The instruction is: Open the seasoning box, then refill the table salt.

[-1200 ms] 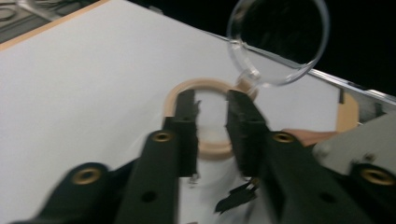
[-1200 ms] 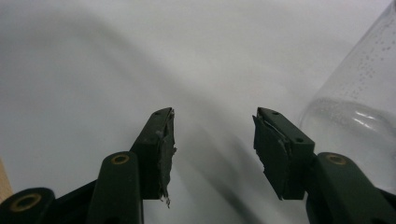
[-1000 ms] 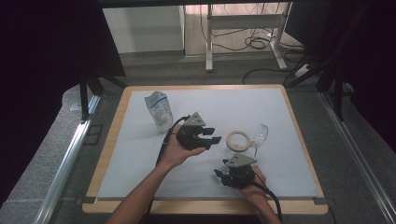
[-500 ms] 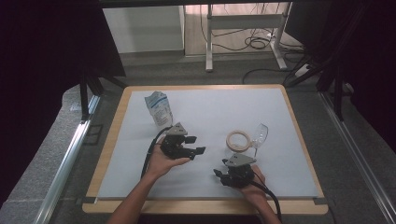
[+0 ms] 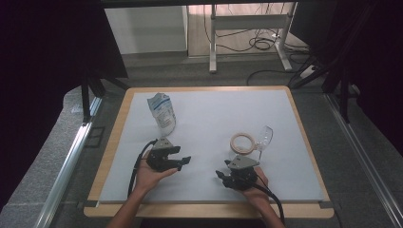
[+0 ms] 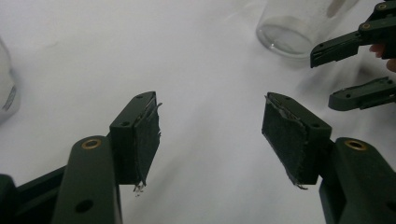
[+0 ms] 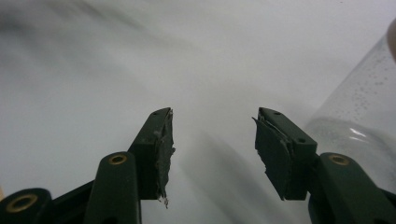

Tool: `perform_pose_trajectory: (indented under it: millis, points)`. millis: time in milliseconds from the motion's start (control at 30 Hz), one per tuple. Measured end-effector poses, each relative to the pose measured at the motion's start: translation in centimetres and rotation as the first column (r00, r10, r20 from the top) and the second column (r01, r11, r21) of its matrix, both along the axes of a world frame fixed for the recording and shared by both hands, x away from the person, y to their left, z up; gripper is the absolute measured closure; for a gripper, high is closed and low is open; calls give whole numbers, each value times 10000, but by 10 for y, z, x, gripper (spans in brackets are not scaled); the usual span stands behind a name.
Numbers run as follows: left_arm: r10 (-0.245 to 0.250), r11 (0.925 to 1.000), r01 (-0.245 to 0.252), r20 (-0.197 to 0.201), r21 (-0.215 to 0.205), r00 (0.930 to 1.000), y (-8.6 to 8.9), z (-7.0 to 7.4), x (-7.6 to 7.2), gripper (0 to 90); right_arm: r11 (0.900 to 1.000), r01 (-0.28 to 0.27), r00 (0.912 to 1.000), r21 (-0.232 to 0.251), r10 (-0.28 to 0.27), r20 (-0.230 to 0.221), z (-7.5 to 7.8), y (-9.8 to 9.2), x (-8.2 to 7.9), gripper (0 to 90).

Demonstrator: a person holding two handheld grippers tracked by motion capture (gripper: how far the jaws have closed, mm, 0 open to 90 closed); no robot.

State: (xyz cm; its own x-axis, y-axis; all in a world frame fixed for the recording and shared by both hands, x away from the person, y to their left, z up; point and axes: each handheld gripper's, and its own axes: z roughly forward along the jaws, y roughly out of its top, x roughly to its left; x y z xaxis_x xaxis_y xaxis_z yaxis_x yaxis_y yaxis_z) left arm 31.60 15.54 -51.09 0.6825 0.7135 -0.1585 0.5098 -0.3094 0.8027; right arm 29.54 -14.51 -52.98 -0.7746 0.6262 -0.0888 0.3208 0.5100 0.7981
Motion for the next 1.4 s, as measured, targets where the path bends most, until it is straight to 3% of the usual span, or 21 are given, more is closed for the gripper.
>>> perform_pose_trajectory:
  millis: [133, 500, 733, 1200, 1400]
  points:
    - [117, 9998, -118, 38, 188, 9999, 7, -4, -2, 373, 10000, 30, 10000, -27, -30, -31, -1, 2, 2, 462]
    - [411, 9991, -410, 79, -67, 9991, 23, -4, -1, 368, 10000, -10, 10000, -41, 11, 66, -1, 2, 0, 458]
    - [1129, 9925, -1110, 359, -522, 9930, 45, 7, 3, 366, 10000, -8, 10000, -25, 9, 62, -1, 2, 1, 458]
    - [1850, 9811, -1818, 458, -656, 9817, 67, 9, 16, 411, 9997, -160, 9999, -158, 159, -48, -4, 7, 1, 457]
    - [2164, 9750, -2134, 460, -628, 9752, 74, 10, 29, 430, 9996, -224, 9997, -192, 223, -72, -5, 9, 1, 455]
